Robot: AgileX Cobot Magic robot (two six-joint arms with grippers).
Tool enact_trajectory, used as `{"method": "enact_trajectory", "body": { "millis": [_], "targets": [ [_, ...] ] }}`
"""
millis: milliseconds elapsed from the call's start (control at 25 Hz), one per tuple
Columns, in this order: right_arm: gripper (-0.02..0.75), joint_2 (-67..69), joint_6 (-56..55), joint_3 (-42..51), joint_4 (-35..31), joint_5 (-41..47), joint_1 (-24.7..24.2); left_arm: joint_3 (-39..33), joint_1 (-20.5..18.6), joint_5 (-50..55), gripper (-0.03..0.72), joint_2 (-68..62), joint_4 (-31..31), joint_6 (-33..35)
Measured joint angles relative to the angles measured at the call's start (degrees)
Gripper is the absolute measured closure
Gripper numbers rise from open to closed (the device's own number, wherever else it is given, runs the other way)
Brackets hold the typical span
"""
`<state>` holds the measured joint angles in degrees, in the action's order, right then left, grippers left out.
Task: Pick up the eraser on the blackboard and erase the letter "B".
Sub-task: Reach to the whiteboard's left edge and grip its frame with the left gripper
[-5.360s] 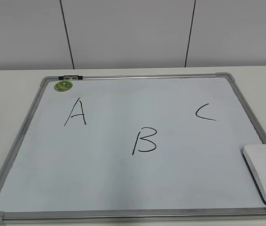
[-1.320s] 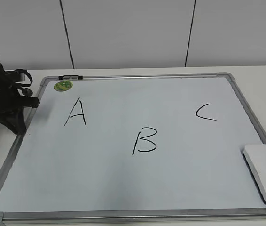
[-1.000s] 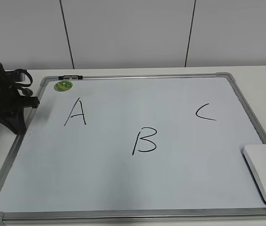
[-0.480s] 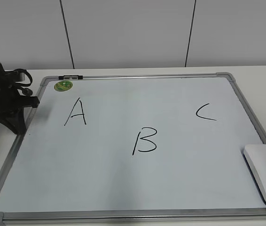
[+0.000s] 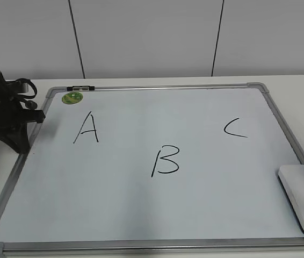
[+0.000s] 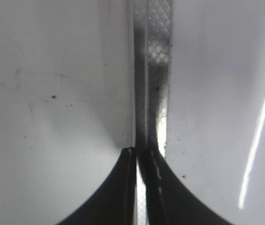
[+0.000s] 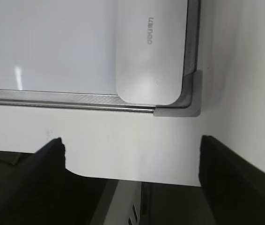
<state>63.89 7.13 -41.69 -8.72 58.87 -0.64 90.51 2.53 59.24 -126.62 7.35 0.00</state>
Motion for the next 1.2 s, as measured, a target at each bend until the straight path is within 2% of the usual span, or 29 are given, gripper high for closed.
{"method": "enact_trajectory", "body": {
  "millis": [280,520,680,840,1200],
  "targets": [
    [0.066,10.25,0.15,-0.75,-0.22,-4.36,0.0,0.0,0.0,0.0,0.667,0.0,0.0,0.0],
    [0.066,19.24,0.24,-5.23,0.31,-5.45,0.0,0.0,0.0,0.0,0.667,0.0,0.0,0.0],
    [0.066,22.62,0.24,-7.3,1.27,-5.82,1.99,0.0,0.0,0.0,0.667,0.0,0.0,0.0],
    [0.066,25.68,-7.13,-8.83,6.66,-7.7,6.5,0.0,0.0,0.0,0.667,0.0,0.0,0.0],
    [0.069,30.4,-13.25,-9.67,8.72,-9.94,6.83,0.0,0.0,0.1,0.668,0.0,0.0,0.0]
  ]
}}
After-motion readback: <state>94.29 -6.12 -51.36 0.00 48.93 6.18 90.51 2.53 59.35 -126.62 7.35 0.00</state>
